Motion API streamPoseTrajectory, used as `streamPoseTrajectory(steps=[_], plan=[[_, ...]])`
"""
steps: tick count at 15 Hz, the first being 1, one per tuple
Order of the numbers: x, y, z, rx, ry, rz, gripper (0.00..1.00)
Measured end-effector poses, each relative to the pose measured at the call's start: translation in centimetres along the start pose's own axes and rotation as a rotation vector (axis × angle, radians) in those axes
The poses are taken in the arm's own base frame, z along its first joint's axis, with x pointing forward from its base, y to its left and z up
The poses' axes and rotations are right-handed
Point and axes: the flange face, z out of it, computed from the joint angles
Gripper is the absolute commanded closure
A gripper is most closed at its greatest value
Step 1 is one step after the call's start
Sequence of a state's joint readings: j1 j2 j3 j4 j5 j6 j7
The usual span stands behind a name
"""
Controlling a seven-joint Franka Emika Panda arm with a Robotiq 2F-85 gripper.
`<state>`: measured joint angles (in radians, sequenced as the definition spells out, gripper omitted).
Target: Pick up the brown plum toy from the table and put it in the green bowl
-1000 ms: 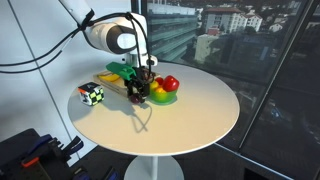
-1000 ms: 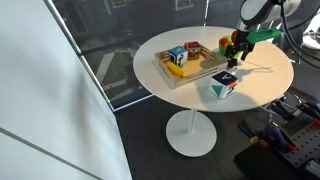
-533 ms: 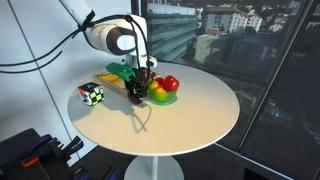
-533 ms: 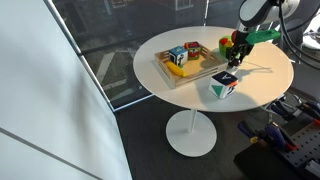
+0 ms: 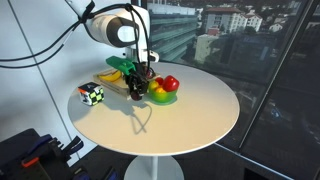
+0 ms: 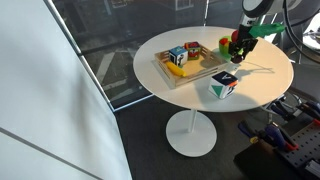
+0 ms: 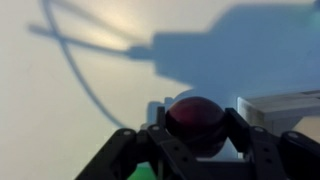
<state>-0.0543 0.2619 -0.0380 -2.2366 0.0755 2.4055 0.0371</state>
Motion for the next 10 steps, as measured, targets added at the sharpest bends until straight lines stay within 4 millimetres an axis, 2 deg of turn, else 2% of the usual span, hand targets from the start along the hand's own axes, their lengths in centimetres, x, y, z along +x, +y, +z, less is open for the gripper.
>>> streamPoseTrajectory(steps=[5, 10], plan=[[0.6, 1.0, -3.5, 0.013, 0.029, 0.028, 0.65], [2.4, 2.3, -6.2, 0.026, 0.081, 0.065, 0.65]])
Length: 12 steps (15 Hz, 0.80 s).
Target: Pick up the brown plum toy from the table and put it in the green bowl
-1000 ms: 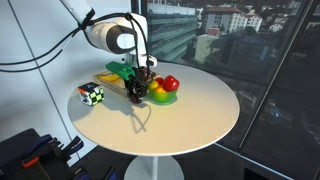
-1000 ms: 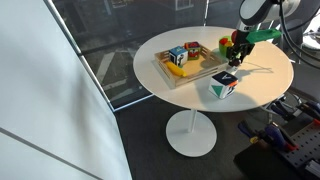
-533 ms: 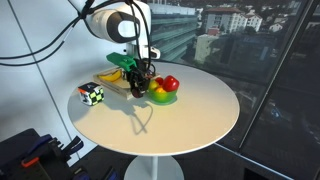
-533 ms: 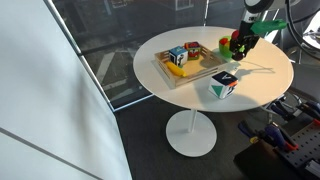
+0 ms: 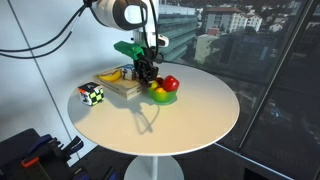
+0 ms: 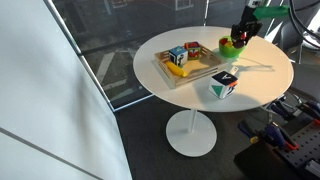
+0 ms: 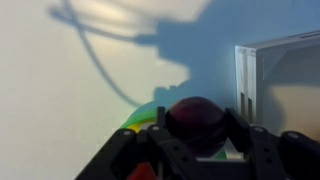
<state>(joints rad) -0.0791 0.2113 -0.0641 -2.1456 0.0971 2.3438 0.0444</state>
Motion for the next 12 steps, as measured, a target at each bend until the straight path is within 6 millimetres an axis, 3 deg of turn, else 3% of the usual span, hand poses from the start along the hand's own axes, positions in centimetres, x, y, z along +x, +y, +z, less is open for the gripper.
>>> streamPoseTrajectory(steps=[6, 12], plan=[[2.3, 1.4, -1.9, 0.002, 0.051, 0.052, 0.65], [3.6, 2.3, -0.7, -0.006, 0.044, 0.088, 0.65]])
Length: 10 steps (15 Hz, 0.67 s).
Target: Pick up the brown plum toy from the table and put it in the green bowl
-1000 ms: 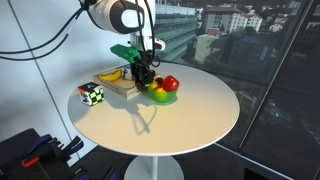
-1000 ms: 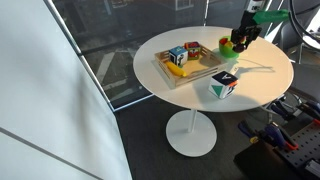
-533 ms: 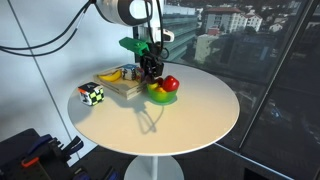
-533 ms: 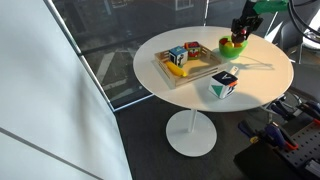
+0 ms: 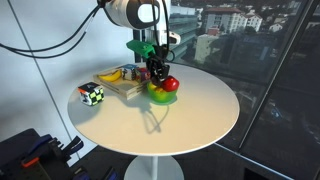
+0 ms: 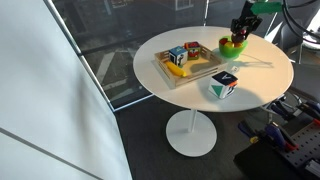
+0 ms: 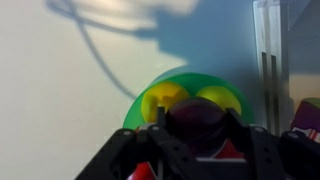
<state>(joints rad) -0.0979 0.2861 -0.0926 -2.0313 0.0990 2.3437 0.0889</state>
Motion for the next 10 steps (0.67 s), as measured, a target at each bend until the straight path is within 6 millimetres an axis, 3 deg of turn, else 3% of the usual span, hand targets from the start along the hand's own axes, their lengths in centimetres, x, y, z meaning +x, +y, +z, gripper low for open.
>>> streamPoseTrajectory(steps=[1, 4, 10], plan=[[0.1, 0.1, 0.4, -0.002, -0.005, 0.003, 0.16], [0.3, 0.4, 1.3, -0.006, -0.017, 0.008, 0.01], [0.3, 0.4, 1.7, -0.008, -0.028, 0.008, 0.0]])
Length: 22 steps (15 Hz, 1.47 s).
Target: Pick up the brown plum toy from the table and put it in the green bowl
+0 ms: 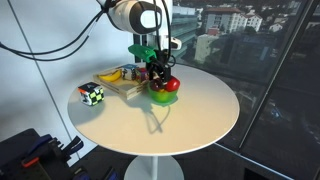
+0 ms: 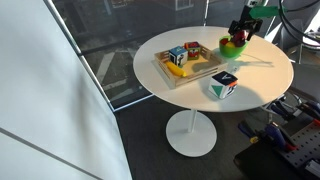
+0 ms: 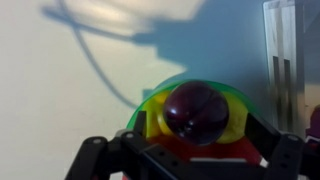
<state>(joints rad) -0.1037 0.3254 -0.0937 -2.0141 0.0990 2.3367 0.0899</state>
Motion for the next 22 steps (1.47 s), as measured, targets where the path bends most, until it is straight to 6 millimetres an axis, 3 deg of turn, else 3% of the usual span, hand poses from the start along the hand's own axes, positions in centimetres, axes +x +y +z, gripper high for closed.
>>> streamPoseTrajectory(steps=[5, 13, 22], plan=[[-0.6, -0.6, -0.4, 0.001, -0.048, -0.01, 0.0], [-2.5, -1.7, -2.8, 0.003, -0.123, -0.034, 0.0], [-6.8, -4.5, -3.8, -0.051, -0.289, -0.126, 0.0]])
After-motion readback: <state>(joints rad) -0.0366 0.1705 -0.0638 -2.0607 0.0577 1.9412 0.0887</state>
